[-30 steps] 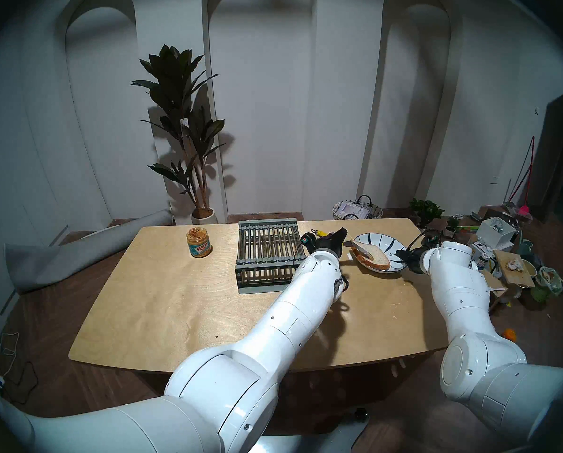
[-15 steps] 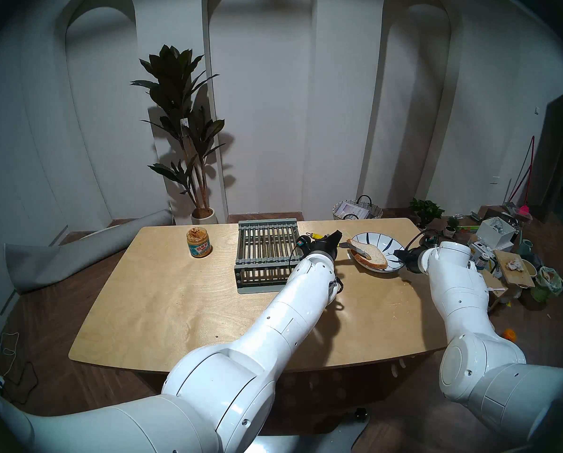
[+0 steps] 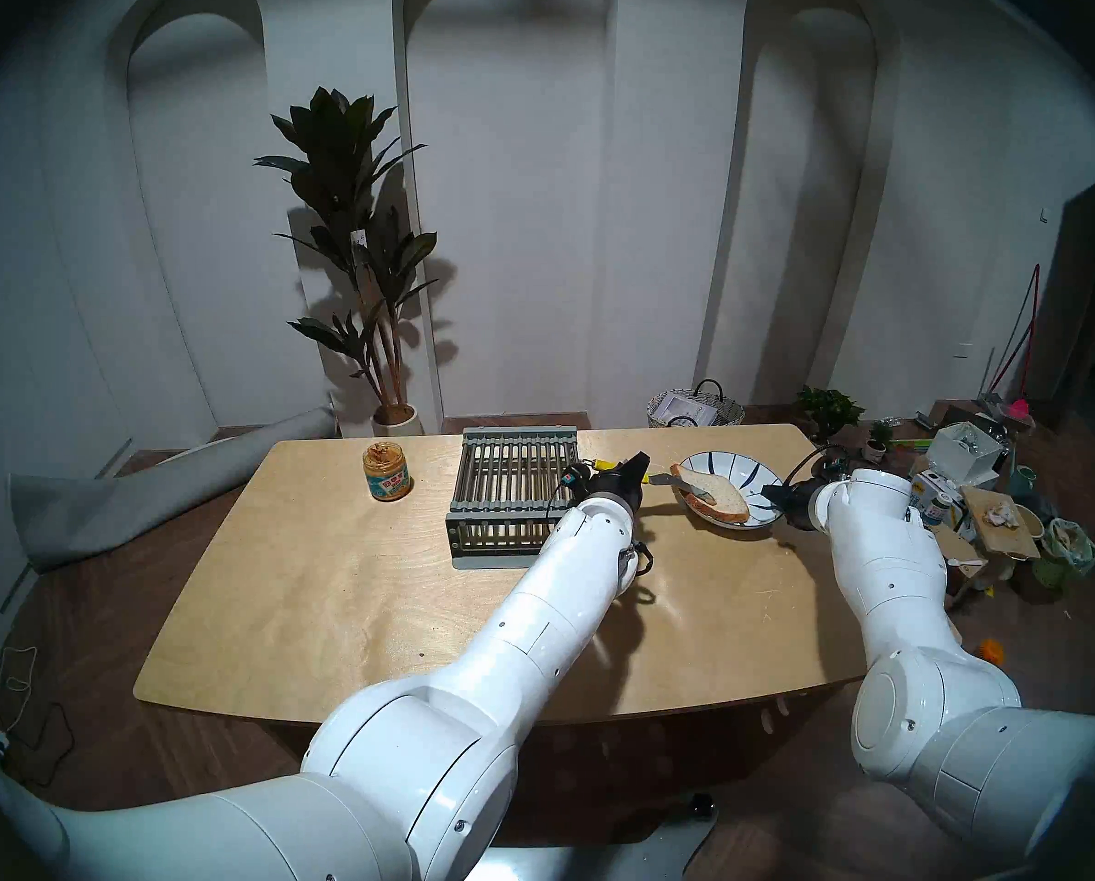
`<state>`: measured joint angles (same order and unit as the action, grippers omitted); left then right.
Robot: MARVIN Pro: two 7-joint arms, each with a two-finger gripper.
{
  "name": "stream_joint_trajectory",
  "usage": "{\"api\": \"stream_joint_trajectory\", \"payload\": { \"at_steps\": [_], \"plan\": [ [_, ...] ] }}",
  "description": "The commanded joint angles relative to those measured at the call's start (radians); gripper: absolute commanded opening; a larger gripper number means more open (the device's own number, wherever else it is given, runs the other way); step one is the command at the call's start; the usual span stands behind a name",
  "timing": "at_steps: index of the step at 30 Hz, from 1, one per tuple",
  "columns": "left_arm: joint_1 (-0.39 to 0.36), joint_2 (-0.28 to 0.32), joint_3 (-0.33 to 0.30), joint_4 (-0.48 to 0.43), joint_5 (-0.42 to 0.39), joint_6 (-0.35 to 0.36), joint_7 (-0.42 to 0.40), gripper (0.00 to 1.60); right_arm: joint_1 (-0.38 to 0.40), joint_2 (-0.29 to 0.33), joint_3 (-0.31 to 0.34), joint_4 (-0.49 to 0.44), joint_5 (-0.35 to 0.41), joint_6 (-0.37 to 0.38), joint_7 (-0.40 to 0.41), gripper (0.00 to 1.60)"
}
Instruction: Spread peanut butter over the slice of bread with the knife
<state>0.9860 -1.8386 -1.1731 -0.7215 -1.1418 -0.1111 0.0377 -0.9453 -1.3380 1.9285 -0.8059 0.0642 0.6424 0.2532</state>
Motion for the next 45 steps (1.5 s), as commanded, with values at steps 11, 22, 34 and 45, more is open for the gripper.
{"api": "stream_joint_trajectory", "payload": {
  "at_steps": [11,22,34,45],
  "plan": [
    [0.029,0.027,0.064,-0.153,0.072,-0.007,0.097,0.0,0.014,0.006,0.001,0.017,0.011,-0.019,-0.006,0.0],
    [0.033,0.044,0.101,-0.2,0.121,-0.03,0.183,0.0,0.017,0.016,-0.006,0.034,0.019,-0.035,0.012,0.0],
    [0.023,0.038,0.134,-0.227,0.149,-0.019,0.287,0.0,0.023,0.027,-0.013,0.053,0.027,-0.05,0.027,0.0],
    [0.019,0.05,0.158,-0.277,0.173,-0.002,0.358,0.0,0.028,0.034,-0.016,0.067,0.036,-0.065,0.041,0.0]
  ]
}}
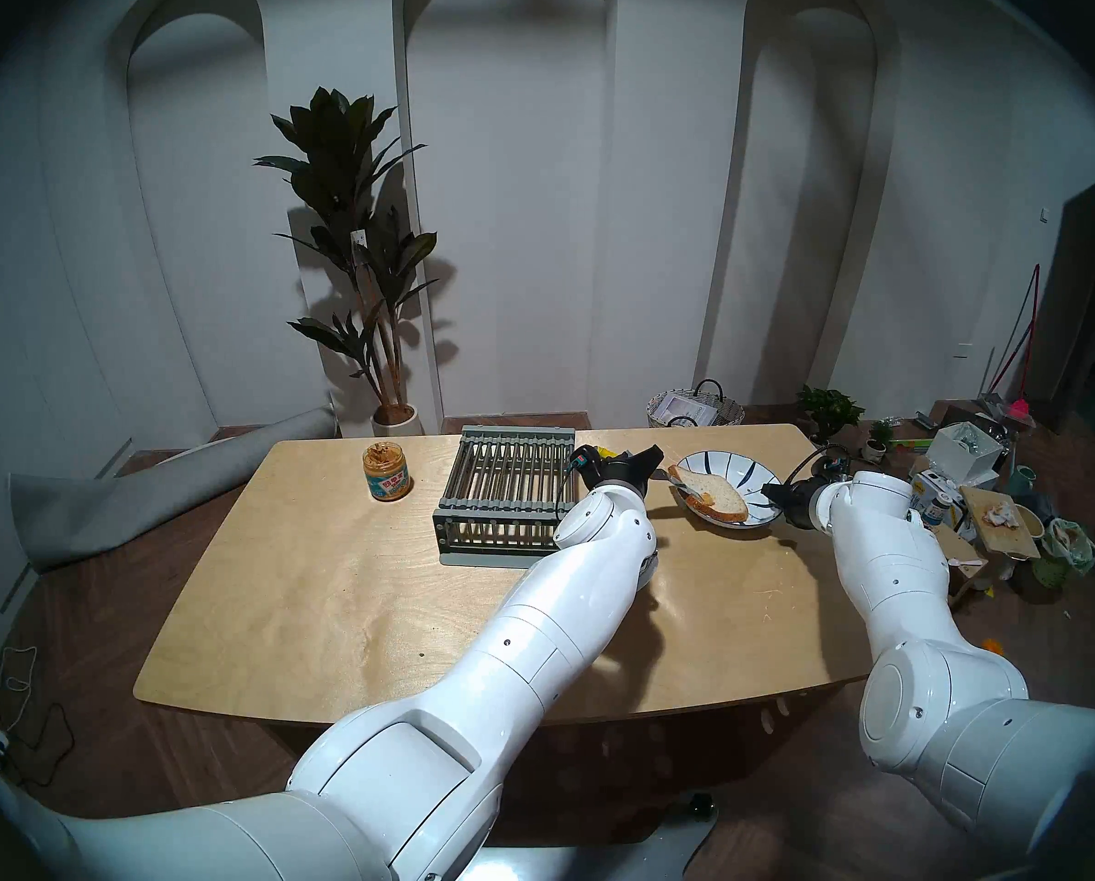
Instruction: Spread peanut butter over the slice of bread with the knife
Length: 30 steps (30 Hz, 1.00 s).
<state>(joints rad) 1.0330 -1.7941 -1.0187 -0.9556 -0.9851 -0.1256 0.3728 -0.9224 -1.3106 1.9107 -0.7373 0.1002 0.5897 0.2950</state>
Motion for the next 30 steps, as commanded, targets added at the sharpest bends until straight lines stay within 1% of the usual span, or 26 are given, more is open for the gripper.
{"api": "stream_joint_trajectory", "payload": {
  "at_steps": [1,5,15,22,30],
  "plan": [
    [-0.027,0.008,0.004,-0.044,0.017,0.013,0.027,0.0,0.005,0.007,0.002,-0.001,0.0,-0.013,0.001,0.0],
    [-0.023,0.016,0.005,-0.053,0.02,0.018,0.038,0.0,0.006,0.008,-0.001,-0.001,0.001,-0.014,0.002,0.0],
    [-0.008,0.045,0.009,-0.124,0.024,0.043,0.071,0.0,0.011,0.005,-0.005,0.007,0.004,-0.017,-0.003,0.0],
    [0.001,0.06,0.013,-0.155,0.025,0.056,0.086,0.0,0.015,0.002,-0.009,0.014,0.008,-0.023,-0.006,0.0],
    [0.012,0.069,0.011,-0.196,0.016,0.067,0.082,0.0,0.016,-0.003,-0.017,0.015,0.01,-0.026,-0.012,0.0]
  ]
}}
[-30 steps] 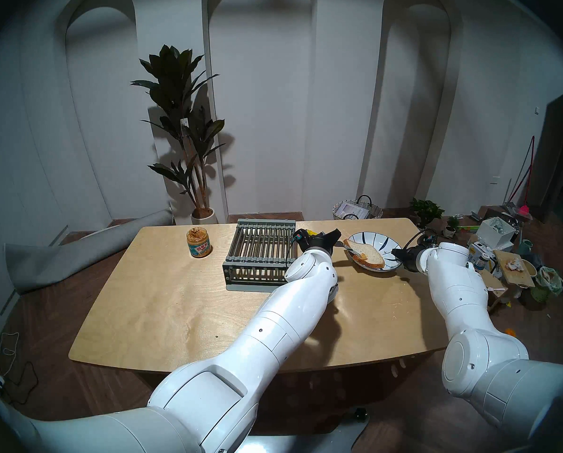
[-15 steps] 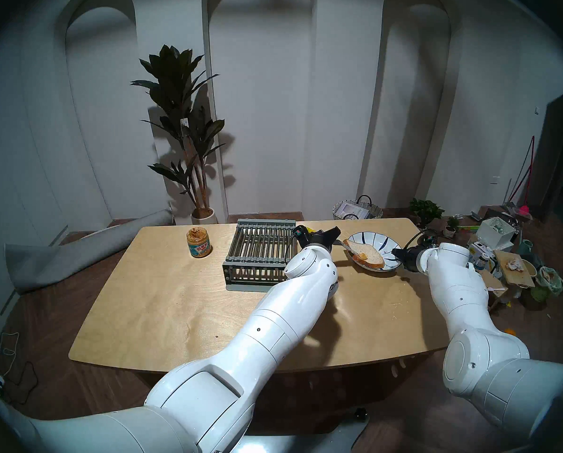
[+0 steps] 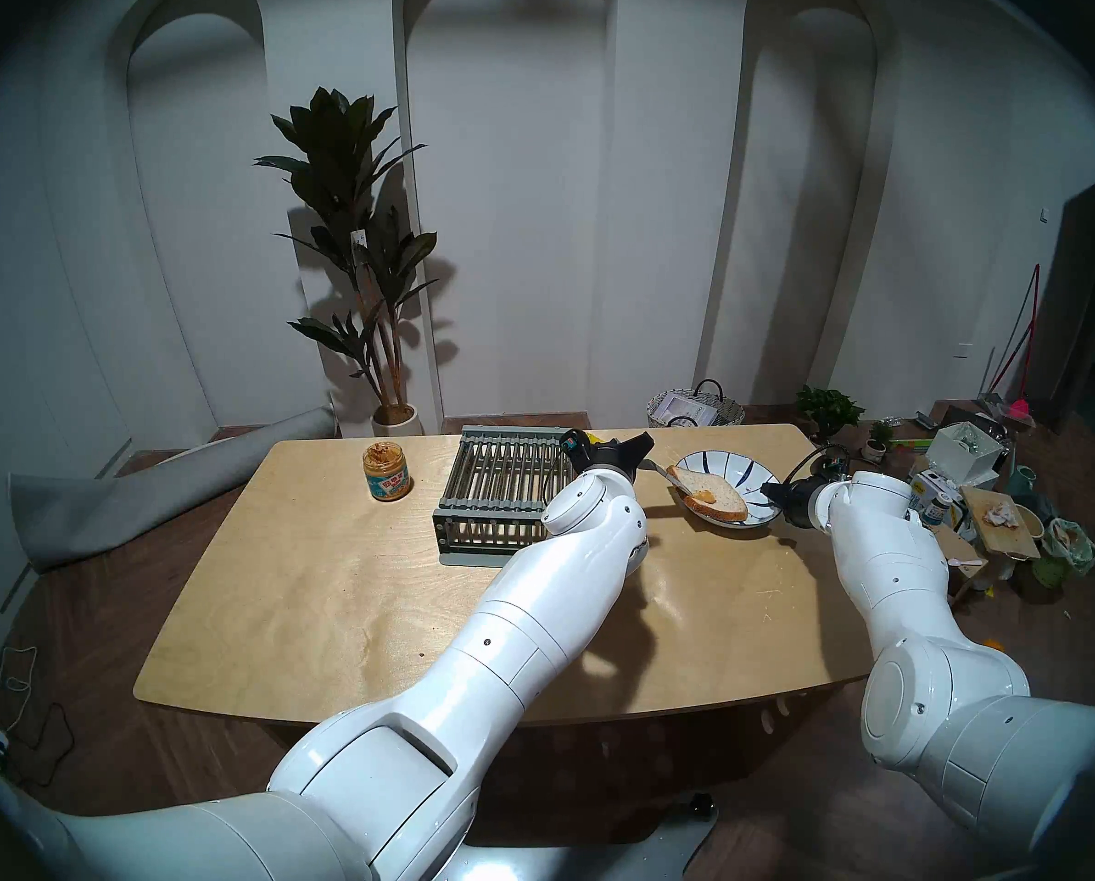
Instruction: Spread peanut butter over the slice of bread with the knife
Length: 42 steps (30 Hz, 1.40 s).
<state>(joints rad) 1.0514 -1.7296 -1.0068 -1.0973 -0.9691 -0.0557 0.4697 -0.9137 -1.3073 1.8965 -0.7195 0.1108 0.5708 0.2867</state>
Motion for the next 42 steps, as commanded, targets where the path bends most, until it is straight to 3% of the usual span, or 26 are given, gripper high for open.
{"api": "stream_joint_trajectory", "payload": {
  "at_steps": [1,15,26,36,37,38,41,42],
  "plan": [
    [-0.004,0.005,-0.001,-0.061,-0.004,0.001,-0.018,0.0,0.008,-0.006,-0.003,-0.003,-0.001,-0.008,-0.004,0.0],
    [0.028,0.003,0.027,-0.198,-0.002,0.013,-0.046,0.0,0.003,-0.009,-0.006,-0.011,0.003,-0.006,-0.012,0.0],
    [0.068,0.055,0.053,-0.348,0.04,0.021,-0.003,0.0,-0.012,-0.014,-0.008,-0.033,0.006,-0.004,-0.009,0.0],
    [0.09,0.085,0.057,-0.413,0.04,0.027,0.022,0.0,-0.049,-0.025,-0.009,-0.1,0.005,0.016,-0.006,0.0],
    [0.09,0.087,0.059,-0.416,0.039,0.027,0.024,0.0,-0.052,-0.026,-0.009,-0.107,0.005,0.02,-0.006,0.66],
    [0.091,0.088,0.06,-0.417,0.037,0.028,0.024,0.0,-0.055,-0.027,-0.008,-0.115,0.005,0.023,-0.007,0.88],
    [0.091,0.09,0.061,-0.42,0.036,0.028,0.026,0.0,-0.061,-0.027,-0.007,-0.126,0.005,0.026,-0.007,0.77],
    [0.091,0.091,0.062,-0.422,0.035,0.028,0.027,0.0,-0.063,-0.028,-0.007,-0.13,0.005,0.027,-0.008,1.6]
  ]
}}
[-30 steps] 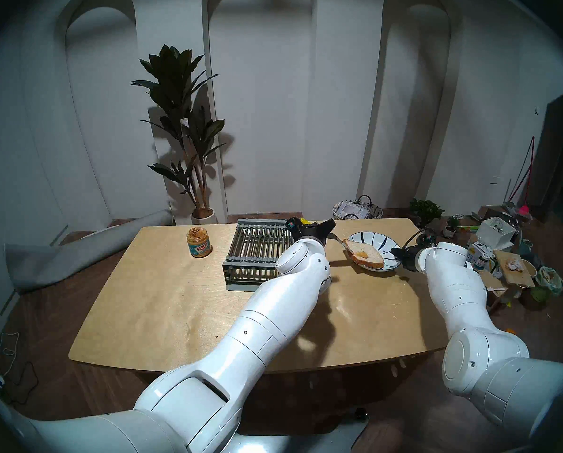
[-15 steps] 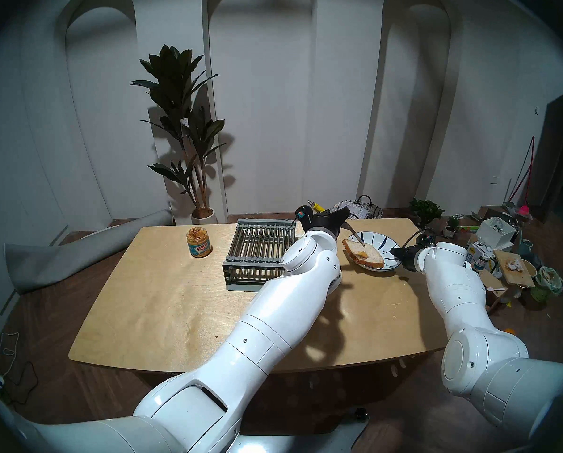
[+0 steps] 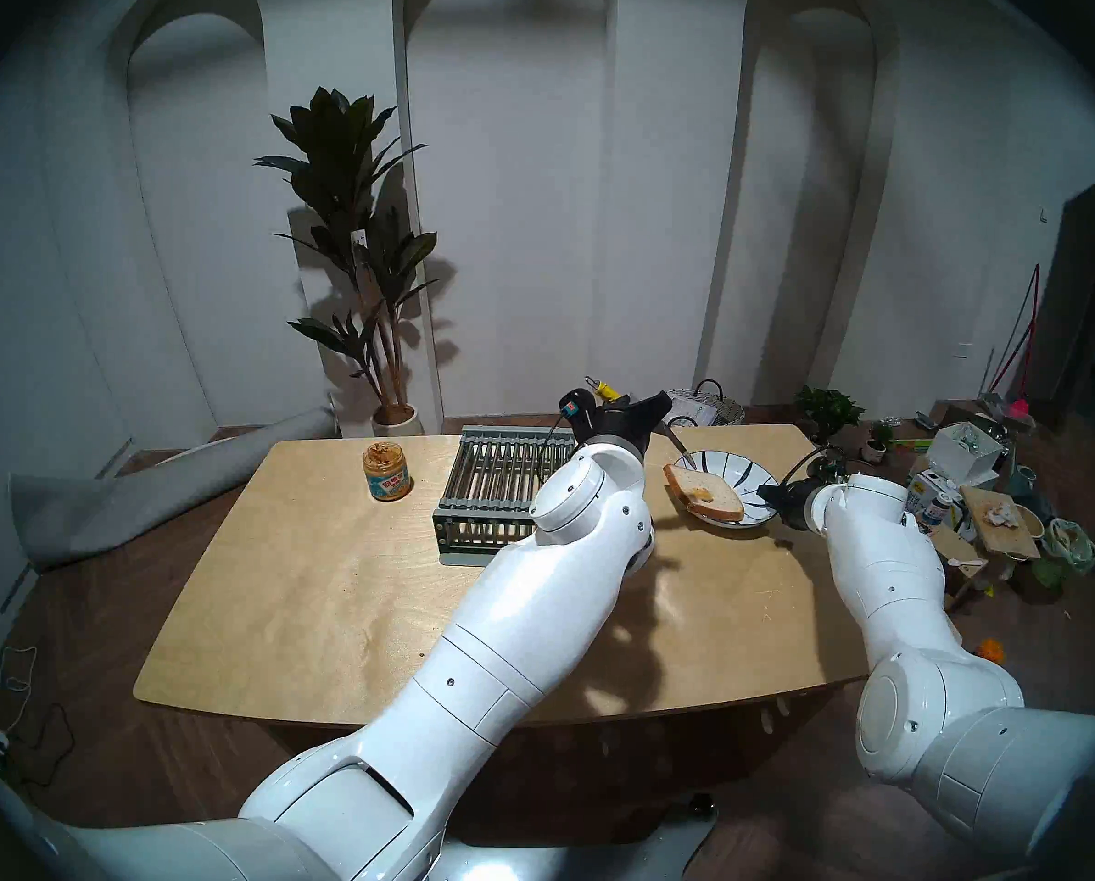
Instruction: Spread peanut butter over the slice of bread with the knife
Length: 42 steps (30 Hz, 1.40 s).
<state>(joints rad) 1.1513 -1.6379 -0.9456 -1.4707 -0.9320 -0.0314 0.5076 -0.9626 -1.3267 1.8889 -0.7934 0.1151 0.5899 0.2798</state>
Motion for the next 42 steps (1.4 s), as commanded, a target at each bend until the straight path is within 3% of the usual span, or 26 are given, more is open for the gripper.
{"api": "stream_joint_trajectory", "payload": {
  "at_steps": [1,7,12,22,30,36,42],
  "plan": [
    [-0.009,0.0,0.001,-0.05,-0.003,0.003,-0.011,0.0,-0.017,-0.009,0.001,-0.061,0.001,0.009,-0.002,1.6],
    [-0.007,0.006,0.006,-0.059,-0.005,0.003,-0.011,0.0,-0.032,-0.01,0.01,-0.096,0.008,0.025,0.003,1.6],
    [-0.005,0.016,0.014,-0.078,0.009,-0.005,-0.012,0.0,-0.054,0.0,0.033,-0.189,0.027,0.072,0.03,1.6],
    [-0.01,0.047,0.033,-0.108,0.053,-0.018,-0.017,0.0,-0.053,0.038,0.076,-0.296,0.053,0.085,0.073,1.6],
    [-0.017,0.114,0.057,-0.136,0.135,-0.032,-0.019,0.0,-0.062,0.061,0.085,-0.391,0.064,0.032,0.127,1.6],
    [-0.019,0.189,0.054,-0.201,0.212,-0.034,-0.008,0.0,-0.116,0.059,0.075,-0.472,0.054,-0.015,0.154,1.6],
    [0.001,0.26,0.029,-0.275,0.287,-0.078,-0.004,0.0,-0.185,0.033,0.056,-0.549,0.045,-0.049,0.159,1.6]
  ]
}}
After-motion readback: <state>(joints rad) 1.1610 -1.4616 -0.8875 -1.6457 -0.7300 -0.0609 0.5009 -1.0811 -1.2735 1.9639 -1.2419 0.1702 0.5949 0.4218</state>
